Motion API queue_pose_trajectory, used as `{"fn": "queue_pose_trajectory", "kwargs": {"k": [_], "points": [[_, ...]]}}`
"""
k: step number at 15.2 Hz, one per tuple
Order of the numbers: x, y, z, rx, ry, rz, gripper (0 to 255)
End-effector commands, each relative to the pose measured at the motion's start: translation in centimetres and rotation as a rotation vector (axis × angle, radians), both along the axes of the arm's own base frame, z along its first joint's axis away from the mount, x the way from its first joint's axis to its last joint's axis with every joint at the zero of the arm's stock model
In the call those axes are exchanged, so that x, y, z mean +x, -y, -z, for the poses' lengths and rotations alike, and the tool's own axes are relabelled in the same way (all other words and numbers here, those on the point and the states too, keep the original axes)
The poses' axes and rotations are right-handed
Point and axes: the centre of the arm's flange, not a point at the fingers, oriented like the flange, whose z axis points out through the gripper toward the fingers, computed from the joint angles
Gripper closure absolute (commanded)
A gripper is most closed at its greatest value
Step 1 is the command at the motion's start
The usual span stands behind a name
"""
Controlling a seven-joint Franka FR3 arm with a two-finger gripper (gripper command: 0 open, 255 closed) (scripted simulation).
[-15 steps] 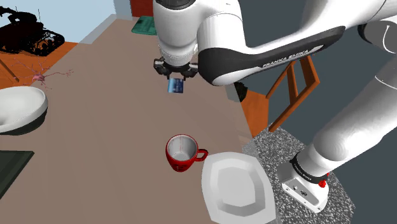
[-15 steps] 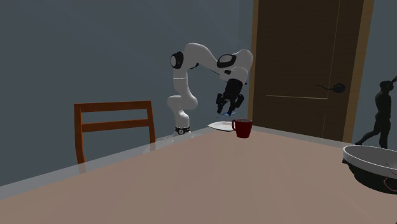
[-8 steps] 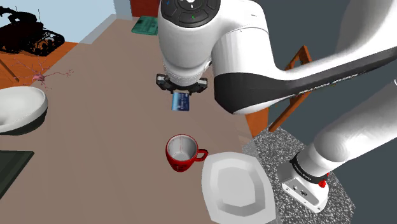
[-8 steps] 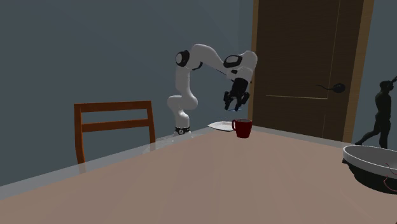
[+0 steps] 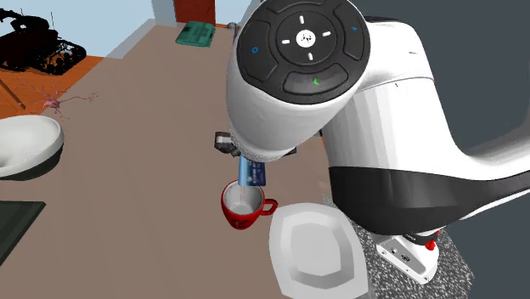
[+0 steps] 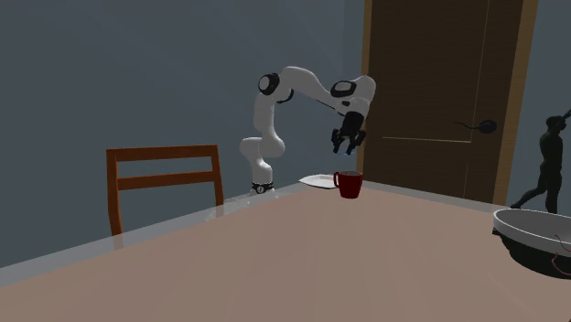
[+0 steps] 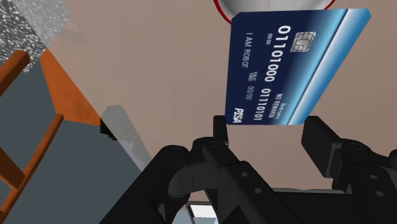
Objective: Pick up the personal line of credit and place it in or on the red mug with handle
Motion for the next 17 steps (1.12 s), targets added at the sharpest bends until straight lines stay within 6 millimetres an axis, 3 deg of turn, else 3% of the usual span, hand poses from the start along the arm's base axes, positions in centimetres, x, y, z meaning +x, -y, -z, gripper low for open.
{"fn": "queue_pose_trajectory", "kwargs": {"k": [1, 17], "points": [[-1.5, -0.6, 0.7, 0.0, -0.001, 0.002, 255], [-1.5, -0.6, 8.5, 0.0, -0.001, 0.002, 255]]}}
